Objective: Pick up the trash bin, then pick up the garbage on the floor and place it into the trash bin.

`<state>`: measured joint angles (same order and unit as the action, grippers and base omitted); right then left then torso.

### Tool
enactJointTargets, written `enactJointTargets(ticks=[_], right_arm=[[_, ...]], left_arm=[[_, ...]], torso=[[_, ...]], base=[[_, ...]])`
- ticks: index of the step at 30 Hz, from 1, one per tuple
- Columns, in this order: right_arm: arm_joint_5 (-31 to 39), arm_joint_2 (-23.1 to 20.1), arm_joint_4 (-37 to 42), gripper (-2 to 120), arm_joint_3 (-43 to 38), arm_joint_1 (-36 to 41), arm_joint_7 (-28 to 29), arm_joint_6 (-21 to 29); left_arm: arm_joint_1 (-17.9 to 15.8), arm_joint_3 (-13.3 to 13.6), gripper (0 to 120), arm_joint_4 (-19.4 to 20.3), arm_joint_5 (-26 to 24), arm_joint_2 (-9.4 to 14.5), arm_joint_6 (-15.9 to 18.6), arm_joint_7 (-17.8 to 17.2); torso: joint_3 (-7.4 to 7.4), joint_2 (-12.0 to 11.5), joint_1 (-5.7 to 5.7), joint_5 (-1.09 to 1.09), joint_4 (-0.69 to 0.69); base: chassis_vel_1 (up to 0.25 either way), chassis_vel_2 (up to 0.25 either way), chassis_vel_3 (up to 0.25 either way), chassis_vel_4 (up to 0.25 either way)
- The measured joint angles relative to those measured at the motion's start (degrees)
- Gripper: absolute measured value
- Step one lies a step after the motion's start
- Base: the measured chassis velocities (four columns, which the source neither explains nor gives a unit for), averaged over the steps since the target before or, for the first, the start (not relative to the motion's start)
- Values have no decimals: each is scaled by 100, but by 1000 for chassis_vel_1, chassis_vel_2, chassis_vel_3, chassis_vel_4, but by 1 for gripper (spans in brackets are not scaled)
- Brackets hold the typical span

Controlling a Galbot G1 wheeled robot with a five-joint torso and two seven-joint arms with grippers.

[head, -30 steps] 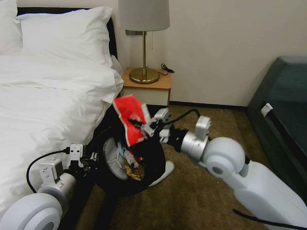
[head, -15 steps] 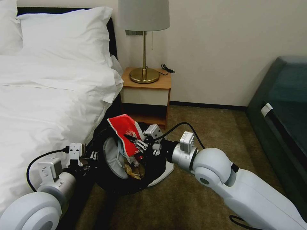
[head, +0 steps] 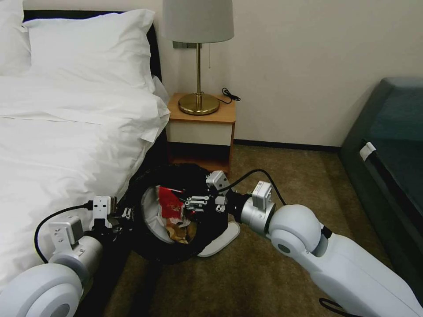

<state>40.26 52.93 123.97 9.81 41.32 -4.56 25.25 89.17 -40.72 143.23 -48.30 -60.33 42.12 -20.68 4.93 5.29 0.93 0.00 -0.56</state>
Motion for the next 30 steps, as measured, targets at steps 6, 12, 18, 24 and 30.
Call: enactJointTargets(ticks=[6,12,18,24,30], right_arm=[[196,41,46,100,-63,-133,72,2],[537,70,130,100,-285,-193,174,-64],[1457,86,385,100,-910,-364,509,-54],[1821,0,359,100,-1617,-375,738,26],[1457,-236,-51,100,-2145,275,934,-127]], left_arm=[[-37,-28,2,0,-31,-7,0,4],[-56,-17,2,0,-32,-23,0,11],[-63,-36,2,0,-40,-20,0,12],[-59,-39,2,1,-42,-36,0,13],[27,-107,2,1,-6,-103,0,12]], torso=[[0,0,0,0,0],[0,0,0,0,0],[0,0,0,0,0],[0,0,0,0,0],[0,0,0,1,0]], base=[[0,0,0,0],[0,0,0,0],[0,0,0,0],[0,0,0,0],[0,0,0,0]])
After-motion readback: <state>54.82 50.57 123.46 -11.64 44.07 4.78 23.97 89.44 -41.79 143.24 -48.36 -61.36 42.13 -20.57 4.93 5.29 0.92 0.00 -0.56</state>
